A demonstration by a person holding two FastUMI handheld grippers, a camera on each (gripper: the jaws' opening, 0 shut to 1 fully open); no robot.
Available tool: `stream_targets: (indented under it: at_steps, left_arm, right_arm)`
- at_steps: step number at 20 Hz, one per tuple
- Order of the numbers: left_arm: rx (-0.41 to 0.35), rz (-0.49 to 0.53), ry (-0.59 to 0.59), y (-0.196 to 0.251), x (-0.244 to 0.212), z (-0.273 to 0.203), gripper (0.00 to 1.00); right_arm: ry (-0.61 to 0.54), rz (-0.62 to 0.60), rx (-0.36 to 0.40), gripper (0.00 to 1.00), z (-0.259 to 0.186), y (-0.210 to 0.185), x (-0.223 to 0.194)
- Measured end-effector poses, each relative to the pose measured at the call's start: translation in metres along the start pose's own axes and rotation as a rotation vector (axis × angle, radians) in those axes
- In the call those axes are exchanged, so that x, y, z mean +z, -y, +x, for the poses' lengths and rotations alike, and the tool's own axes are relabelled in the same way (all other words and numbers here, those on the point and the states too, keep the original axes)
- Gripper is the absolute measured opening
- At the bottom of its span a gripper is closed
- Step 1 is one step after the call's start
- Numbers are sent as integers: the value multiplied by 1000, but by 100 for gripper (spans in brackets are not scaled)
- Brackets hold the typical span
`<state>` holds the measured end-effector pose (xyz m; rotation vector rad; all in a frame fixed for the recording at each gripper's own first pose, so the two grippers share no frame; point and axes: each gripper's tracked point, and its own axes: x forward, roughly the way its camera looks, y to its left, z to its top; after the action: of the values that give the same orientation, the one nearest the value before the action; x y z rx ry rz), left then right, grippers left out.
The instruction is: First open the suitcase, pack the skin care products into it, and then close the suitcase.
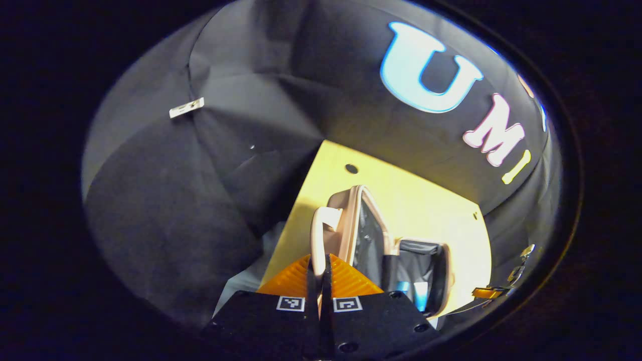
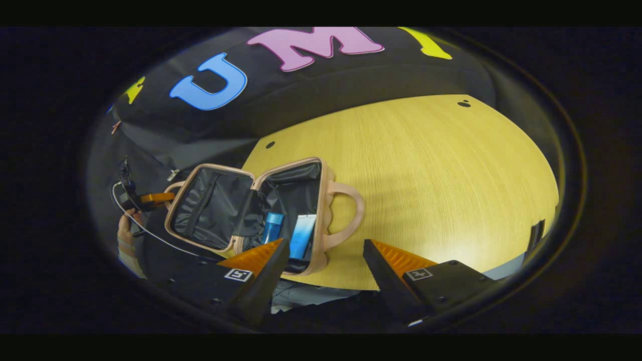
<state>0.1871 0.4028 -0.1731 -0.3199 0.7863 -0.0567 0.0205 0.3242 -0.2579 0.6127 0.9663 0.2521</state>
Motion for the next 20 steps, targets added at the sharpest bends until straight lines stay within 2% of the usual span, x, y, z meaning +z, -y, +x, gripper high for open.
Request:
stream_targets:
  at_steps: [3,7,12,16,19,20]
  left_arm:
    - [-115,41,36,73,7,-19,6]
    - [-235,184,50,159,-5,-29,6]
    - [-367,301,15,274,-65,-22,6]
    - [-403,399,-72,355,-143,18,6]
    - [-392,436,-155,373,-190,62,6]
    - [-379,417,-209,374,-210,80,6]
  right_arm:
    - [24,3,9,94,-18,4,0]
    - [86,4,12,94,-56,14,1]
    - [154,-18,1,94,-102,38,0]
    - [187,-24,-17,94,-135,73,14]
    - [236,16,-54,94,-163,113,21]
    - [243,31,-68,94,-172,126,19]
